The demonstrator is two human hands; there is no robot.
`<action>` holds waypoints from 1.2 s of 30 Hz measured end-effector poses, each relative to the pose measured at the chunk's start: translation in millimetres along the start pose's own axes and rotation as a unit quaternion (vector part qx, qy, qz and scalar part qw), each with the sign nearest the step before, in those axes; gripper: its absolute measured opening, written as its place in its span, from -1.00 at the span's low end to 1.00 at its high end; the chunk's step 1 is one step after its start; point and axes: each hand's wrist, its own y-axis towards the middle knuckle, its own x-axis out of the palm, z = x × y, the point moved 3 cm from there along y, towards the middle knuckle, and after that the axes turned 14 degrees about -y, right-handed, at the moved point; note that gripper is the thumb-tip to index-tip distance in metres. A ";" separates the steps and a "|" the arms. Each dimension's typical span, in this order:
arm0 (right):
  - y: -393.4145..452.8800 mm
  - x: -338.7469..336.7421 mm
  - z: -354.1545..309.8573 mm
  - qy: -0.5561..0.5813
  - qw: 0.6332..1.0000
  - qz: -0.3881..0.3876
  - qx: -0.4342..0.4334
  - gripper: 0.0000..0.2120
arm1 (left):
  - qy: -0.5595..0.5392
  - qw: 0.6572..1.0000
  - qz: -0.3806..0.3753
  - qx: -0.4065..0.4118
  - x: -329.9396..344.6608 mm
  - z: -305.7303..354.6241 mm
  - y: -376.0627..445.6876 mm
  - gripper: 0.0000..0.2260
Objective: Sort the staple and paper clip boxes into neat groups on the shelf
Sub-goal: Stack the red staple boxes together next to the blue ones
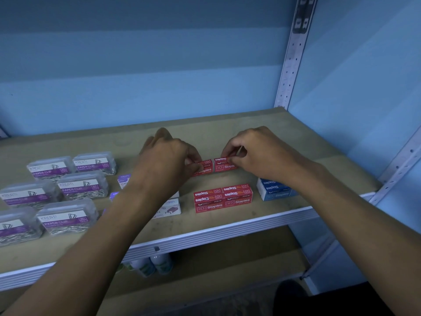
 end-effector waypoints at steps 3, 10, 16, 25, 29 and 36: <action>-6.6 -11.7 0.2 0.001 1.000 0.008 0.000 -0.86 | 0.000 1.000 0.010 0.008 -7.5 4.3 0.1 -0.80; -24.0 -29.4 -2.1 -0.007 1.000 -0.004 -0.004 -0.89 | -0.004 1.000 0.004 0.027 -19.3 16.3 -8.4 -0.79; -31.7 -32.4 -5.6 -0.008 1.000 -0.017 -0.009 -0.89 | 0.008 0.999 -0.017 0.034 -21.8 26.4 -13.5 -0.77; -33.0 -23.3 -12.0 -0.006 0.998 -0.065 -0.012 -0.89 | 0.021 0.997 -0.071 0.010 -12.3 23.6 -15.7 -0.75; -32.8 -20.0 -11.4 -0.010 0.997 -0.080 -0.008 -0.88 | 0.017 0.996 -0.082 0.012 -9.0 26.3 -17.7 -0.75; -34.8 -17.9 -13.0 -0.001 0.995 -0.104 -0.007 -0.87 | 0.011 0.994 -0.104 0.011 -3.7 23.3 -18.4 -0.73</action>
